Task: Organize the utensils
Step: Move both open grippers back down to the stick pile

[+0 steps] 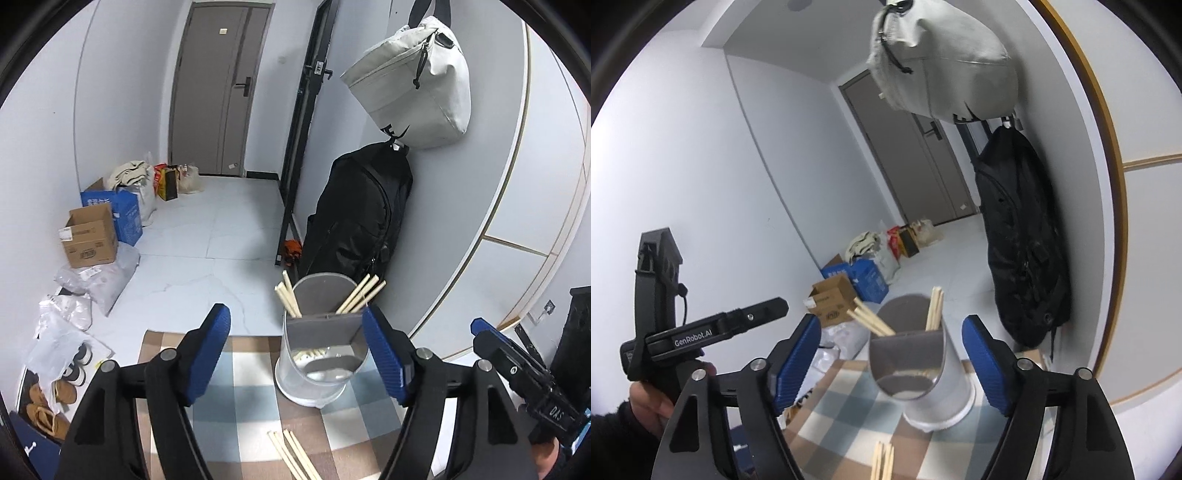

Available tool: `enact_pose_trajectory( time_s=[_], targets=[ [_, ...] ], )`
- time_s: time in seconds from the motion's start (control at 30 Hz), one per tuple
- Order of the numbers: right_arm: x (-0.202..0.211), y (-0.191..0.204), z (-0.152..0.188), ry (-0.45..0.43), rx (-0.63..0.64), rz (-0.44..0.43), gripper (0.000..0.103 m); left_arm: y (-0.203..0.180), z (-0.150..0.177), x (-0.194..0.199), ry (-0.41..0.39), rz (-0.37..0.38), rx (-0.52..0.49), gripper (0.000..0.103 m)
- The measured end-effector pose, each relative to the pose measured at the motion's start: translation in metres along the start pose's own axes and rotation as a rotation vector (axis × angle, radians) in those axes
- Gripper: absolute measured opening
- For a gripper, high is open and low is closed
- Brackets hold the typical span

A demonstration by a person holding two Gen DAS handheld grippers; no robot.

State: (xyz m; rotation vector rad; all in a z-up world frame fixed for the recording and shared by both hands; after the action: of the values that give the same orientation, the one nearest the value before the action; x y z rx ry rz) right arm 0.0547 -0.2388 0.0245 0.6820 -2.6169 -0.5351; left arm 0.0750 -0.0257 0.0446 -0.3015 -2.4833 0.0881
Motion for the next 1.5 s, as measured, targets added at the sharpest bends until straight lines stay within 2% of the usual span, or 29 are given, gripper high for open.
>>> enact_pose_trajectory(
  time_s=[0.13, 0.27, 0.5, 0.53, 0.6, 0.8, 0.9, 1.07, 1.13, 1.2, 1.23, 1.37, 1.43, 1.5],
  targets=[
    [0.007, 0.01, 0.015, 0.016, 0.008, 0.008, 0.087, 0.003, 0.012, 0.007, -0.001, -0.02, 0.005, 0.07],
    [0.011, 0.021, 0.029, 0.039, 0.038, 0.023, 0.091, 0.004, 0.028, 0.017, -0.017, -0.036, 0.008, 0.082],
    [0.017, 0.036, 0.049, 0.069, 0.096, 0.051, 0.102, 0.01, 0.049, 0.021, -0.011, -0.054, 0.021, 0.083],
    [0.017, 0.038, 0.052, 0.073, 0.105, 0.055, 0.103, 0.012, 0.053, 0.02, -0.01, -0.074, 0.024, 0.085],
    [0.016, 0.041, 0.058, 0.089, 0.128, 0.059, 0.103, 0.014, 0.059, 0.021, -0.012, -0.086, 0.024, 0.088],
    [0.01, 0.045, 0.079, 0.165, 0.151, 0.072, 0.103, 0.025, 0.082, 0.018, 0.003, -0.097, 0.024, 0.089],
    [0.003, 0.039, 0.088, 0.195, 0.142, 0.127, 0.103, 0.035, 0.095, 0.015, 0.018, -0.108, 0.037, 0.089],
    [-0.012, 0.03, 0.1, 0.263, 0.108, 0.159, 0.103, 0.055, 0.118, 0.008, 0.079, -0.142, 0.061, 0.089],
    [-0.021, 0.028, 0.107, 0.31, 0.116, 0.171, 0.103, 0.06, 0.12, 0.007, 0.105, -0.13, 0.087, 0.089],
    [-0.032, 0.028, 0.115, 0.365, 0.106, 0.157, 0.097, 0.066, 0.122, 0.007, 0.105, -0.146, 0.095, 0.089],
    [-0.036, 0.027, 0.118, 0.383, 0.099, 0.148, 0.089, 0.068, 0.123, 0.007, 0.106, -0.156, 0.098, 0.089],
    [-0.058, 0.025, 0.137, 0.486, 0.097, 0.145, 0.073, 0.08, 0.124, 0.004, 0.124, -0.174, 0.139, 0.089],
    [-0.071, 0.025, 0.147, 0.544, 0.082, 0.114, 0.06, 0.09, 0.123, 0.004, 0.124, -0.177, 0.167, 0.089],
    [-0.083, 0.026, 0.154, 0.582, 0.073, 0.087, 0.055, 0.097, 0.124, 0.005, 0.121, -0.183, 0.189, 0.089]
  ],
)
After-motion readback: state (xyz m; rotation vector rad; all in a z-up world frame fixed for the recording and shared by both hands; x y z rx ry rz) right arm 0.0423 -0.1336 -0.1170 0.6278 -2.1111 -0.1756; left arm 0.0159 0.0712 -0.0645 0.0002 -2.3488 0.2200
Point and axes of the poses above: each gripper's, at about its wrist camera, not at the fingertips, and x roughly against the way its jaws point, y to its left, z to its underside, the point moved 3 cm from there along -x, roughly the way its jaws point, and after that the axes turned 7 degrees about -z, right-handed, at the moved point
